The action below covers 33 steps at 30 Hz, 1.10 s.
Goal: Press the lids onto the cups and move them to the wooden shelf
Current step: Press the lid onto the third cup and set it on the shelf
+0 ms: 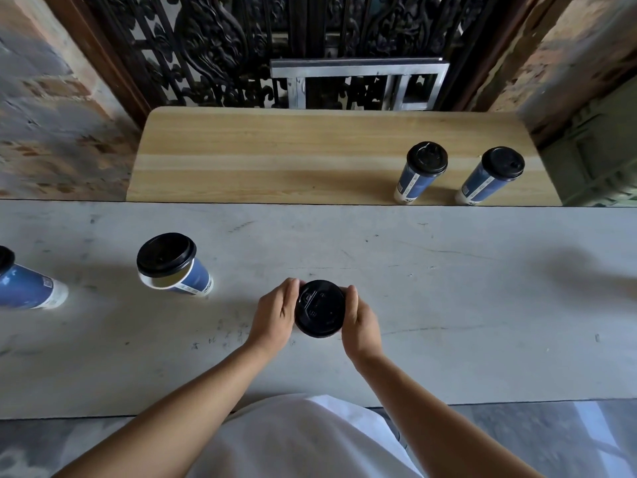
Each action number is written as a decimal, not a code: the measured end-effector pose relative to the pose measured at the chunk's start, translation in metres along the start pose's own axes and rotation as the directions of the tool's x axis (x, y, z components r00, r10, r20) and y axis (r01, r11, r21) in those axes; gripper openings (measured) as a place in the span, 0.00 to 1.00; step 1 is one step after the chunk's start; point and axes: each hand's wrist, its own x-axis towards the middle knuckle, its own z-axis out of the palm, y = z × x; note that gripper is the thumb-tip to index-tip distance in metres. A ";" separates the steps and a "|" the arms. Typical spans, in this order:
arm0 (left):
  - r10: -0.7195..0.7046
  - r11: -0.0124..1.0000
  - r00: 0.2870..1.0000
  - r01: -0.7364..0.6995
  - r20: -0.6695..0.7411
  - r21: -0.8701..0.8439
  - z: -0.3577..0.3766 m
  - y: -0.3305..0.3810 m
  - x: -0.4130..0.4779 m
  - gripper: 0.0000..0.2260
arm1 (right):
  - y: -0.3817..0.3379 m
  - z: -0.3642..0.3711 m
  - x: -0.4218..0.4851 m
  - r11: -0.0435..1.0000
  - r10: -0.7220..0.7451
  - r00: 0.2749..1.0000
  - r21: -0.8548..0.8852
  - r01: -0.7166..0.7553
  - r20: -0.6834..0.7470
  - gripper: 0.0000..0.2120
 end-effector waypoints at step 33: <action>-0.594 0.697 0.728 0.678 0.341 -0.232 0.015 0.012 -0.008 0.31 | -0.018 -0.028 0.005 0.973 0.192 0.923 0.055 -0.222 0.334 0.20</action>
